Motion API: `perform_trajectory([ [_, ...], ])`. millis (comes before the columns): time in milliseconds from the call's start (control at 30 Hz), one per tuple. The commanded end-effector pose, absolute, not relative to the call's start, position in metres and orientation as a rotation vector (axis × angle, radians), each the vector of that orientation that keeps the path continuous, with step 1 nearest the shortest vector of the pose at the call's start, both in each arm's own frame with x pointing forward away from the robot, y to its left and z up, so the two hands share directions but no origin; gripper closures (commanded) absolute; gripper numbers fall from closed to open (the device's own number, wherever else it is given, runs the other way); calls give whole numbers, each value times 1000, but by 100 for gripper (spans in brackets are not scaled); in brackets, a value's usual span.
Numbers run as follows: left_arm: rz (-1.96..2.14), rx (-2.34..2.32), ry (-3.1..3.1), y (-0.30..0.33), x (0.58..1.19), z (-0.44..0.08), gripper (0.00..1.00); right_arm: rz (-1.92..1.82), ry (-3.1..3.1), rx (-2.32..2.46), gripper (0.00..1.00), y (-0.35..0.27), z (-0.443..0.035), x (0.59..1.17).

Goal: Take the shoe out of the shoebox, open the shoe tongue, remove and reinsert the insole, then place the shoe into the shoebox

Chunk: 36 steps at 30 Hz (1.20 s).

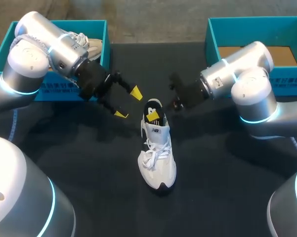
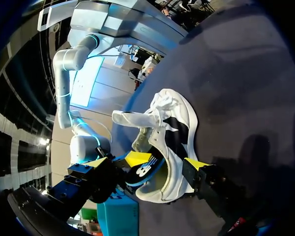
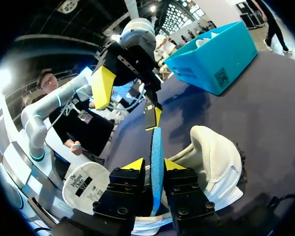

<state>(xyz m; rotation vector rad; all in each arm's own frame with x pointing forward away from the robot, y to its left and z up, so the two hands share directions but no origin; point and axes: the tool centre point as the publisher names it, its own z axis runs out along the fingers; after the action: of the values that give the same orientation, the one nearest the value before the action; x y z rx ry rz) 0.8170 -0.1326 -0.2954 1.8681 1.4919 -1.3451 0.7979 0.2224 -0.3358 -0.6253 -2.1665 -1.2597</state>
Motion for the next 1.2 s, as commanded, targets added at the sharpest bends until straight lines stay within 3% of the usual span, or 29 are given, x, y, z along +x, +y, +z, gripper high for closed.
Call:
perform_trajectory([
  [33, -1344, 1869, 1491, -133, 817, -296, 0, -1267, -2188, -649, 76, 217, -329, 796],
  [300, -1340, 1875, 1496, -132, 816, -295, 0, -1289, -2194, -655, 81, 213, -330, 812],
  [367, -1339, 1877, 1497, -132, 817, -294, 0, -1291, -2196, -646, 85, 214, -331, 816],
  [433, -1339, 1880, 1496, -133, 817, -294, 0, -1290, -2194, -635, 99, 215, -332, 819],
  [467, -1339, 1880, 1496, -133, 817, -294, 0, -1286, -2195, -630, 100, 216, -332, 820],
  [1200, -1312, 1857, 1524, -131, 822, -296, 0, -1189, -2131, -617, 100, 224, -346, 791],
])
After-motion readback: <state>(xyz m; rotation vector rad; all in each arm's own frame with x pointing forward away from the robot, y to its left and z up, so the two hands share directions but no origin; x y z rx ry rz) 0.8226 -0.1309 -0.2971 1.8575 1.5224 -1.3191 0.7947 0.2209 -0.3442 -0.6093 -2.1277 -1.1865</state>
